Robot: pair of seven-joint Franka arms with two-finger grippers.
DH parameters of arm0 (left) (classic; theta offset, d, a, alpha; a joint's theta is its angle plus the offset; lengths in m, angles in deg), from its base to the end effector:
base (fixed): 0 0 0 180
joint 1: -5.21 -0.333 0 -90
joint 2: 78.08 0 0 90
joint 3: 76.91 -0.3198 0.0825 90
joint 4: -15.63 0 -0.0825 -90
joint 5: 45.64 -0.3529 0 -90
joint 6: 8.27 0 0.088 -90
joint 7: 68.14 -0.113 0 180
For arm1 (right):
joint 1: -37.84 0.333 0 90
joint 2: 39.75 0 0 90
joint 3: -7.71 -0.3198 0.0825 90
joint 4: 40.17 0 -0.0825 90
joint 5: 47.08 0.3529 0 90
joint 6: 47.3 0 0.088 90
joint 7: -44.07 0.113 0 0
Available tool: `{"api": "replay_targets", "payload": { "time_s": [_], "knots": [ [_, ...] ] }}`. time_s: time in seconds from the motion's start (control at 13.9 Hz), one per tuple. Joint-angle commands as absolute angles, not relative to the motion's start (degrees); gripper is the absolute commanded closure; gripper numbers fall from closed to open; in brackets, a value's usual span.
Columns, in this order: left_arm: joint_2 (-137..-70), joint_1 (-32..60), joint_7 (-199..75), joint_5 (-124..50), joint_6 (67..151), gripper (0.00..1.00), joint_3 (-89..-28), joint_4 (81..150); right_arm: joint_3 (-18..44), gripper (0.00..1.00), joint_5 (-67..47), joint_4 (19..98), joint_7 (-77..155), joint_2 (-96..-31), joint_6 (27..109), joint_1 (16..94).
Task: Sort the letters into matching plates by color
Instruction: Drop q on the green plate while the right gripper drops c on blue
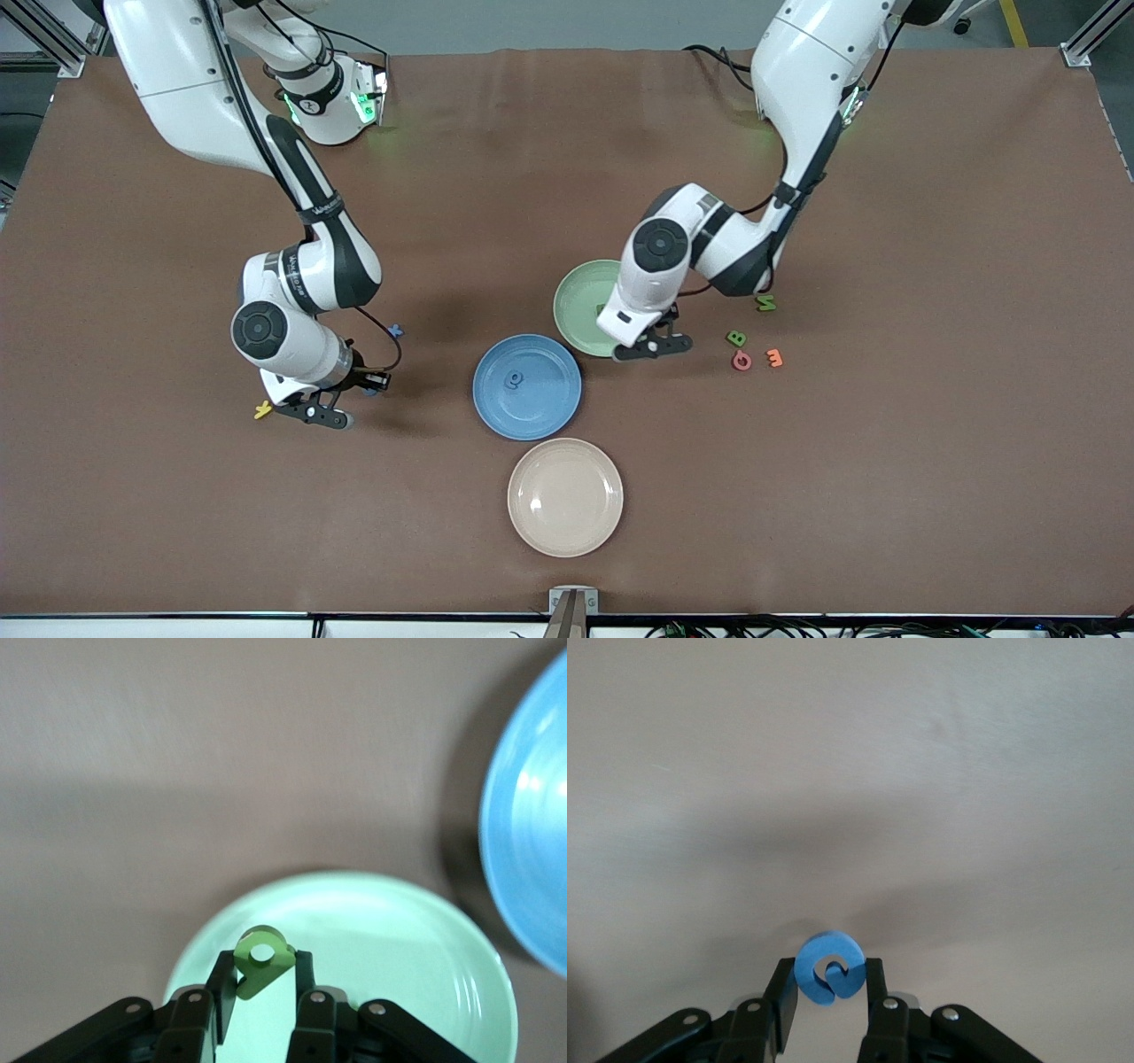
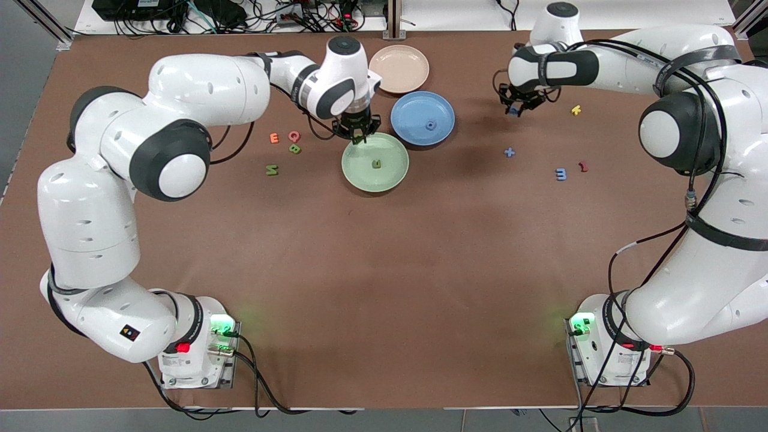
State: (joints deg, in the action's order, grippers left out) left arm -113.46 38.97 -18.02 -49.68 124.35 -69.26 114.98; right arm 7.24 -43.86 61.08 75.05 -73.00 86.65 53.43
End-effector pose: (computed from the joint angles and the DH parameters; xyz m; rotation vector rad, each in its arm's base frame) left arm 0.4909 -0.4190 0.2430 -3.1313 -0.1986 0.0629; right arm 0.6156 0.1779 0.2529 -3.0690 0.4653 0.0415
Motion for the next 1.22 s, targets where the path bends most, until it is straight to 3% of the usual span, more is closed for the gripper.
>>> {"api": "replay_targets", "payload": {
  "time_s": [0.0,0.5,0.58,0.72,0.86,1.01,1.15],
  "knots": [
    [-112.62,41.5,-15.51,-49.77,122.34,0.77,-69.52,116.18,7.28,1.0,-43.48,56.34,85.34,-74.46,85.33,58.65],
    [-112.53,44.32,-14.53,-49.77,122.25,0.73,-69.35,117.5,7.28,1.0,-43.57,44.66,106.45,-81.75,85.42,69.73],
    [-112.53,44.32,-14.62,-49.77,122.25,0.63,-69.17,117.5,7.28,1.0,-43.57,43.68,107.43,-82.37,85.33,70.35],
    [-112.35,44.15,-15.06,-49.77,122.25,0.23,-69.17,117.41,7.28,1.0,-43.57,43.59,107.61,-82.46,85.33,70.53],
    [-112.0,43.8,-15.41,-49.77,122.25,0.11,-69.17,117.41,7.28,0.98,-43.57,43.59,107.61,-82.46,85.33,70.62],
    [-111.39,43.1,-15.5,-49.77,122.25,0.06,-69.17,117.5,7.28,0.97,-43.57,43.59,107.61,-82.46,85.42,70.88],
    [-109.64,40.56,-16.55,-49.86,122.25,0.06,-69.17,118.37,7.28,0.87,-43.57,43.5,107.96,-82.46,85.42,70.88]
  ]
}}
